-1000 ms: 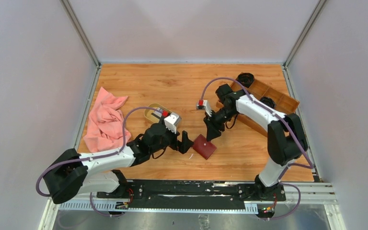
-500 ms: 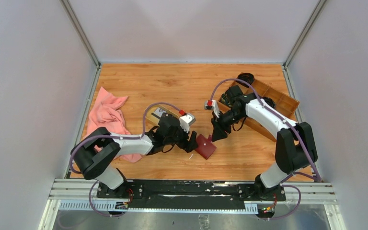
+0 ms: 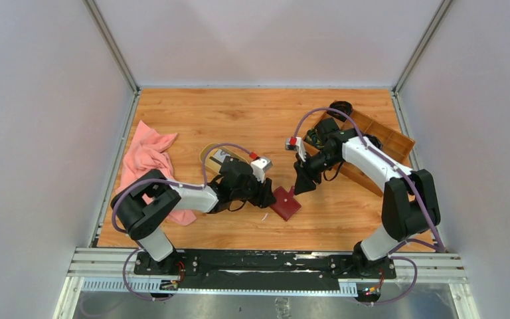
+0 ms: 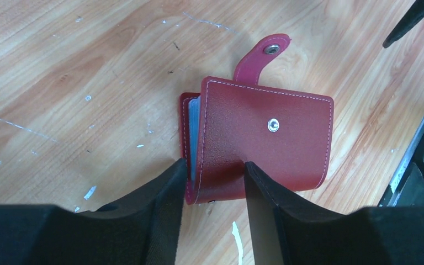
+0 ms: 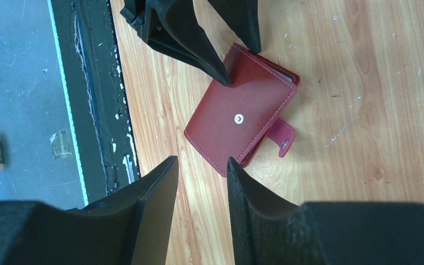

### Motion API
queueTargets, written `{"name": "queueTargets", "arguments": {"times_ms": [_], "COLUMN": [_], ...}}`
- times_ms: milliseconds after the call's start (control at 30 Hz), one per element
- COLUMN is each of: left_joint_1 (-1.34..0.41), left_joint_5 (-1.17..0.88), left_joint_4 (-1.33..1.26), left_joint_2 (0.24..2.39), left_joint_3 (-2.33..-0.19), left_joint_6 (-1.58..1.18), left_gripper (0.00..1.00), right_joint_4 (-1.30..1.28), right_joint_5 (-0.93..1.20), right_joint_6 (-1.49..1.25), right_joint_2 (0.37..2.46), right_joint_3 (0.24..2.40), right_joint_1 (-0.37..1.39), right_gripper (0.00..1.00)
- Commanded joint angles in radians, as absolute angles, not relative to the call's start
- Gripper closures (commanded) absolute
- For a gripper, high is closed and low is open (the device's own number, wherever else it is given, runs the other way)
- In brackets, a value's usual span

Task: Put the credit cards into the card holder
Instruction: Close the card holder at the center of the board.

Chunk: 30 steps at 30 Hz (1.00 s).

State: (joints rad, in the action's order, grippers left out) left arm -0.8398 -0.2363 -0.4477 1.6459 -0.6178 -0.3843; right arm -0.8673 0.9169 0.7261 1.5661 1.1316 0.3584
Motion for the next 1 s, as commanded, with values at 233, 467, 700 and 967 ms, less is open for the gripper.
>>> {"name": "queueTargets", "arguments": {"times_ms": [233,467,700,967], "left_joint_1": [-0.858,-0.950,-0.988,-0.989], "left_joint_5": [-0.169,-0.008,0.049,0.090], "left_joint_4": [-0.607,-0.629,-0.629,-0.630], "left_joint_2": [1.657,1.630,1.590,1.440], "left_joint_3": [-0.501,-0.440,-0.402,-0.353], "left_joint_6": [-0.629,-0.859,-0.968,-0.884], "left_gripper": [0.81,1.00,0.96,0.60], "right_joint_4": [-0.831,-0.658,-0.613,-0.908], "right_joint_5": [0.889,0.816,0.908,1.003], "right_joint_6": [0.722,0.702,0.934,0.952], "right_joint_2": [1.540,1.498,1.524,1.785], "right_joint_3": [1.107,1.053,1.049,1.309], "right_joint_1": [0.334,0.334,0.334,0.336], "right_gripper": [0.58,0.50,0.41,0.40]}}
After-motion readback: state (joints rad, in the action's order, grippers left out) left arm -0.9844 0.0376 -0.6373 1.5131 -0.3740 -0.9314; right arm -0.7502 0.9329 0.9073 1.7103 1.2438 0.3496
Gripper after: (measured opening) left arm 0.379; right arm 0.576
